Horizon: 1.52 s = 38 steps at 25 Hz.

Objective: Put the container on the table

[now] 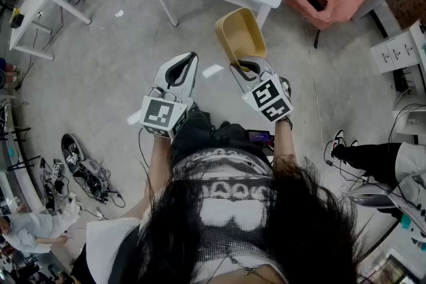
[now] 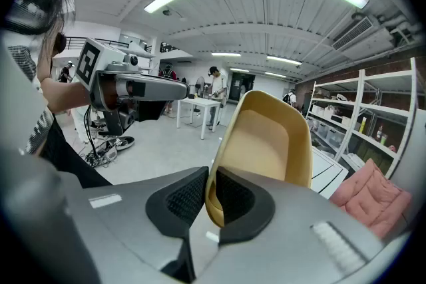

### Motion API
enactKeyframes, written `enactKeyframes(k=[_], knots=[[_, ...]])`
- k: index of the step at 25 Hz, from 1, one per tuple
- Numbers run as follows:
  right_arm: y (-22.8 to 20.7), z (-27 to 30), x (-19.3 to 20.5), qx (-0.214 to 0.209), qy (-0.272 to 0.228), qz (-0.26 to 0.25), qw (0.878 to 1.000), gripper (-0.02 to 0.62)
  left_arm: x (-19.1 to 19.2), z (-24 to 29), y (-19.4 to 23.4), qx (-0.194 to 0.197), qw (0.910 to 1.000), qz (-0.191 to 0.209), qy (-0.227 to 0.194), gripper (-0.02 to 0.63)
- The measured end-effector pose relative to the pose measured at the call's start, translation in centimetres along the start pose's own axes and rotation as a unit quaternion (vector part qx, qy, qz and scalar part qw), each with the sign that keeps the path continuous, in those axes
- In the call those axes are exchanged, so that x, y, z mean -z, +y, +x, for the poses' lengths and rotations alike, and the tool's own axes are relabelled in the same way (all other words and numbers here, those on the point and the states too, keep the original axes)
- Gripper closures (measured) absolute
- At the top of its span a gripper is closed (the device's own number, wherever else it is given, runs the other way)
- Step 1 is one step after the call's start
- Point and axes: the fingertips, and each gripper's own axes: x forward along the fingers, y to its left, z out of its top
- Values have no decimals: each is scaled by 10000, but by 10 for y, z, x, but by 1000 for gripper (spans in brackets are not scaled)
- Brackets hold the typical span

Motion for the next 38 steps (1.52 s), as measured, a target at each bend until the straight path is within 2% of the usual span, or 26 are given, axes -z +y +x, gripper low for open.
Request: enactKeyframes(k=[16, 26, 32, 38], knots=[[8, -8, 4, -125, -168, 47, 9998, 554, 1, -5, -10, -140, 9998, 79, 93, 606], [6, 16, 3, -302, -121, 42, 9995, 554, 6, 2, 9, -228, 9995, 49, 209, 606], [-4, 50, -6, -424, -72, 19, 9991, 554, 17, 17, 39, -249, 9993, -22, 287, 606], [-31, 107, -26, -464, 44, -39, 9989, 554, 26, 46, 102, -296, 9991, -97, 303, 606]])
